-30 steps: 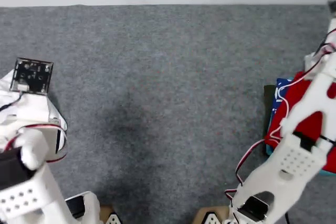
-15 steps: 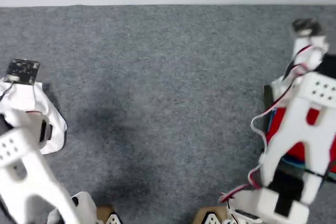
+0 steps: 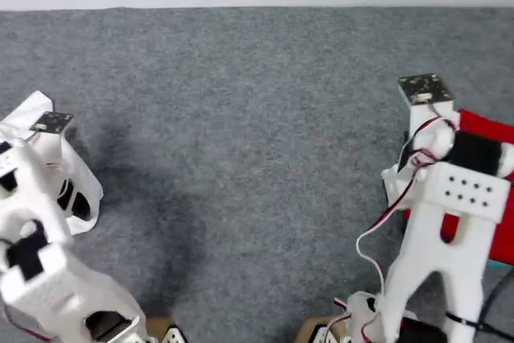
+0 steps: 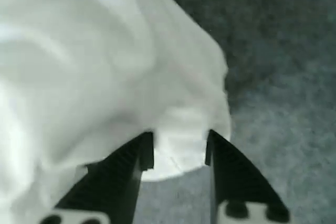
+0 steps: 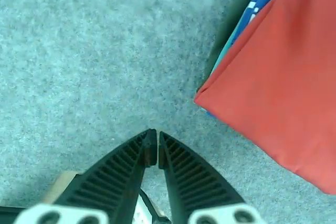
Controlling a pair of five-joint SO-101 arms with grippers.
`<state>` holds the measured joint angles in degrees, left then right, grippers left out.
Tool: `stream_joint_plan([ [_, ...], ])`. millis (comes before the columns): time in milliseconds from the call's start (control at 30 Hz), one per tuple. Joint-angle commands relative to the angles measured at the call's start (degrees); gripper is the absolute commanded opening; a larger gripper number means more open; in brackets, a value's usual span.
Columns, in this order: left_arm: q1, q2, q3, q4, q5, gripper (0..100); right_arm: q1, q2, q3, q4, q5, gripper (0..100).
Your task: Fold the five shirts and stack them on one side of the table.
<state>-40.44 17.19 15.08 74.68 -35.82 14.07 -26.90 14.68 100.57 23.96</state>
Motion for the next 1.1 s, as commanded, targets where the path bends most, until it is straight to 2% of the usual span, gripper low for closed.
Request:
stream_joint_plan([
  [0, 0.5, 6.9, -6.7, -1.2, 2.6, 16, -0.8, -3.3, 0.8, 2.2, -0.8, 0.9],
  [133, 3.8, 13.8, -12.3, 0.4, 3.4, 1, -0.7, -3.6, 2.6, 2.2, -0.8, 0.9],
  [267, 8.1, 12.4, -17.1, 8.2, 3.9, 0, -0.5, -3.7, 3.3, 2.2, -0.8, 0.9],
  [333, 10.1, 8.8, -19.4, 10.4, 6.4, 0, -0.5, -3.8, 3.3, 2.2, -0.8, 0.9],
  [533, 17.9, -7.8, -23.3, 10.9, 13.9, 0, -0.7, -3.8, 3.3, 2.2, -0.8, 0.9],
  [767, 33.3, -22.2, -30.7, 11.1, 21.5, 0, -0.7, -3.8, 3.3, 2.3, -0.8, 0.9],
  [933, 46.3, -26.1, -38.7, 11.2, 27.1, 0, -0.7, -3.8, 3.3, 2.3, -0.8, 0.9],
  [1067, 58.5, -27.7, -45.6, 15.6, 27.6, 0, -0.7, -3.8, 3.3, 2.3, -0.8, 0.9],
])
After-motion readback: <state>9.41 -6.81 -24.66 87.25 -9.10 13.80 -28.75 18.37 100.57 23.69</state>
